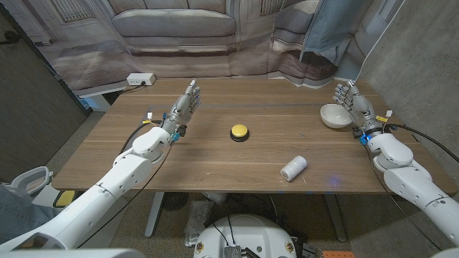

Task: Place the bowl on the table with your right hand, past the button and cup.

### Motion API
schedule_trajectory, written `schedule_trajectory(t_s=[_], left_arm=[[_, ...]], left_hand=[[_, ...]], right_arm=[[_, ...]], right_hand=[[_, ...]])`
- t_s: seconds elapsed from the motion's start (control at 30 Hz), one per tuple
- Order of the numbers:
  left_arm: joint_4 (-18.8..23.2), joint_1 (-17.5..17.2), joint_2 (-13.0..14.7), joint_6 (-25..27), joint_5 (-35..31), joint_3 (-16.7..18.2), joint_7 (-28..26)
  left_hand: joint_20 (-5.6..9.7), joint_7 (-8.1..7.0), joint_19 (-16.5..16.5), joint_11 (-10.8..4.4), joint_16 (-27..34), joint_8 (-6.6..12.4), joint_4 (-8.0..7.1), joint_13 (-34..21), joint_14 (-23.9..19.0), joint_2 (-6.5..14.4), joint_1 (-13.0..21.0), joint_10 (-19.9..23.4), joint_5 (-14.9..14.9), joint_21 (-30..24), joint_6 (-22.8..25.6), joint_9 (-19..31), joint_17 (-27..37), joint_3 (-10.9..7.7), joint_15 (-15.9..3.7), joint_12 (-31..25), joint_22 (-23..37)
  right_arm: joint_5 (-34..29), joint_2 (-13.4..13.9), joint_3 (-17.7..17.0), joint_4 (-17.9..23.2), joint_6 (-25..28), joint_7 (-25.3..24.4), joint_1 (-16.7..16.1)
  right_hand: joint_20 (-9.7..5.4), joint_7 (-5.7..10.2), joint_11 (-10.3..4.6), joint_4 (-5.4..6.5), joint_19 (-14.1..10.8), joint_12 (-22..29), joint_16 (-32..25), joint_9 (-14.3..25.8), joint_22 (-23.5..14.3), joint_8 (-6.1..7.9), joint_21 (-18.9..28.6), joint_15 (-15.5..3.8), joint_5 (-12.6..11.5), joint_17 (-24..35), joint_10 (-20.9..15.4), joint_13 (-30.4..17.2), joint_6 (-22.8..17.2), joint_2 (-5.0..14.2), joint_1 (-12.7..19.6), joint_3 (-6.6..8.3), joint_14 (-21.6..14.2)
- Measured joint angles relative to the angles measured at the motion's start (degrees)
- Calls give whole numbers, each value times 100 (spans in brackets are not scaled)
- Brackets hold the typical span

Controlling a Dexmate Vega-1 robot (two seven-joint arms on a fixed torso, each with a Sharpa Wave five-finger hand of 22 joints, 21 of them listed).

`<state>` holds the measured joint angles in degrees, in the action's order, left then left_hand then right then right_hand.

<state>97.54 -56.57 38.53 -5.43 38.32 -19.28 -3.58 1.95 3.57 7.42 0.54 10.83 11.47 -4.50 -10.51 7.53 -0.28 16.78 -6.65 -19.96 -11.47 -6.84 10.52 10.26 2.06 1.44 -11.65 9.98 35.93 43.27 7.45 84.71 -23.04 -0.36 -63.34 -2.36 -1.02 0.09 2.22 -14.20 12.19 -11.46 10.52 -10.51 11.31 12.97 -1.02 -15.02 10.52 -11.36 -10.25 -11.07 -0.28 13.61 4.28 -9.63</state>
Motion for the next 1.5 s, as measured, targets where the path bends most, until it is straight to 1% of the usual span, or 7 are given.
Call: schedule_trajectory(t_s=[0.37,0.47,0.77,1.03,1.1,1.23,1.5], left_arm=[[-41,41,-41,2,-26,-44,-5],[-65,55,-71,2,-34,-56,-9],[-144,121,-134,-37,-60,-115,27],[-229,197,-203,-109,-90,-176,93],[-239,207,-210,-116,-96,-183,108],[-266,232,-228,-122,-102,-208,132],[-275,234,-221,-146,-103,-211,152]], left_hand=[[0,21,0,38,0,0,0,0,0,0,0,-6,0,0,21,0,0,0,0,0,0],[0,29,0,38,0,0,18,0,0,0,0,-6,0,0,29,0,0,18,0,0,0],[19,52,24,60,-24,0,-5,0,20,30,30,16,0,0,52,0,0,41,20,22,0],[2,51,42,59,-24,0,9,0,41,30,30,16,0,28,51,0,0,55,41,22,0],[2,51,42,59,-24,0,9,0,41,35,35,16,0,28,51,0,0,55,41,22,0],[2,51,42,59,-24,0,9,0,41,52,52,16,0,28,51,0,0,55,41,22,0],[2,51,42,59,-23,0,9,0,41,52,52,16,0,28,51,0,0,55,41,22,0]], right_arm=[[-334,83,22,55,0,-256,-38],[-480,106,38,69,1,-353,-41],[-759,153,61,94,-18,-536,-53],[-1011,225,59,152,-23,-711,-126],[-1053,249,53,178,-23,-743,-147],[-1179,294,35,232,15,-841,-185],[-1395,358,17,341,129,-1004,-242]], right_hand=[[31,22,-20,0,-30,0,0,0,0,0,0,0,0,0,-21,0,-22,0,0,0,0],[31,30,-20,-24,-30,0,0,0,0,43,0,-31,0,0,-21,0,-31,0,0,-24,-31],[31,61,-40,-47,-30,0,0,0,0,45,0,-34,23,0,-41,0,-61,30,30,0,-33],[-10,43,-70,-47,-71,0,0,0,0,45,0,-72,23,0,-72,0,-105,29,31,0,-71],[10,51,-70,-47,-91,0,0,0,0,45,0,-93,23,0,-72,0,-113,-9,69,0,-93],[-10,72,-60,-47,-153,39,0,0,0,45,0,-103,23,0,-145,0,-134,20,99,0,-184],[21,71,-40,-64,-184,45,0,0,0,45,0,-102,23,0,-165,0,-133,21,99,-17,-184]])
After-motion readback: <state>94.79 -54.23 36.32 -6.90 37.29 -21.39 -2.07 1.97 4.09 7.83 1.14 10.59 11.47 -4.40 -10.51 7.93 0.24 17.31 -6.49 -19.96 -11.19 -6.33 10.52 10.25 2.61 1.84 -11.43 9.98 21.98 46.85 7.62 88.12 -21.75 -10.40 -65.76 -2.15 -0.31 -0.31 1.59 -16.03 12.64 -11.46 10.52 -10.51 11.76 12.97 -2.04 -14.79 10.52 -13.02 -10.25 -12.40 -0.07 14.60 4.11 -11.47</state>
